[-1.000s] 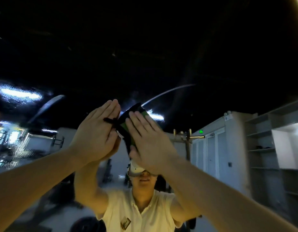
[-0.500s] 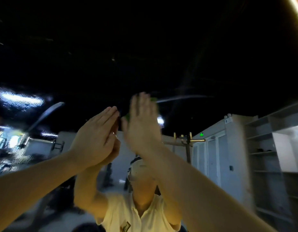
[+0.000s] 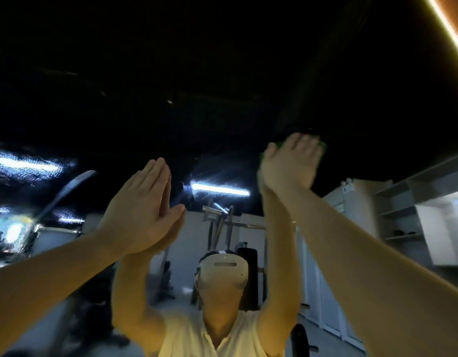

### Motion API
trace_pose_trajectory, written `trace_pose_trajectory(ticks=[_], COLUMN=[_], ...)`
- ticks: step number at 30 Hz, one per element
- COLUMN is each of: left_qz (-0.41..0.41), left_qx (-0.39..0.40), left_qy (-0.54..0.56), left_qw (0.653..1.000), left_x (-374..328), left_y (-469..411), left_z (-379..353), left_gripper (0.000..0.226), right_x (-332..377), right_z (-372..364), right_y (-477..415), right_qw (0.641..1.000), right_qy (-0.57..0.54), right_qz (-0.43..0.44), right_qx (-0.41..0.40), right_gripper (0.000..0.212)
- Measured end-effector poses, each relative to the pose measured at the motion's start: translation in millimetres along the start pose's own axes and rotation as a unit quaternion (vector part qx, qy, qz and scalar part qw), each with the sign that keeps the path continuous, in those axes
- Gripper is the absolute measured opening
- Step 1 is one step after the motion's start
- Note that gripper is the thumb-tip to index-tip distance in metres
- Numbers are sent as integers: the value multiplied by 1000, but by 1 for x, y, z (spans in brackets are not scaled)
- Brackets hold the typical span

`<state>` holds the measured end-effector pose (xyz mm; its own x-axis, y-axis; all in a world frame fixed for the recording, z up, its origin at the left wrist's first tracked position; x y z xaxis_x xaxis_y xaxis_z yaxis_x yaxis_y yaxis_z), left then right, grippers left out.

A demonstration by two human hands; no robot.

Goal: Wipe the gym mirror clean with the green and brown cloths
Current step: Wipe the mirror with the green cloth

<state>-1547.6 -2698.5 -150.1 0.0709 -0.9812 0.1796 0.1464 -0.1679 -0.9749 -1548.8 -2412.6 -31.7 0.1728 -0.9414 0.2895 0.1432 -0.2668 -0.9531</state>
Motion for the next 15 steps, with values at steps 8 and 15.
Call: trace_pose_trajectory(ticks=[8, 15], left_qz=[-1, 1], left_qx=[13, 39], left_qy=[146, 94], left_qw=[989, 995], left_x=[13, 7], left_y=[7, 11], left_z=[6, 8], left_gripper=[86, 84], right_x=[115, -58], right_z=[-35, 1], right_y=[124, 53], right_qw=[909, 984], right_qy=[-7, 35], right_qz=[405, 176], right_qx=[94, 17], right_gripper=[67, 75])
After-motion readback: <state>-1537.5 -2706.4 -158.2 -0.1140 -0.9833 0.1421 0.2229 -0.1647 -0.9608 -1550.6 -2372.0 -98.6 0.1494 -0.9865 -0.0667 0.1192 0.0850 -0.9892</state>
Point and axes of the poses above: each hand's wrist, its own y-axis away from the middle knuckle, its own z-axis out of the back of the hand, x = y × z, the point moved 6 cm from there along -y, towards the middle knuckle, and after that the axes turned 9 degrees about -y, right-handed, at the moved point
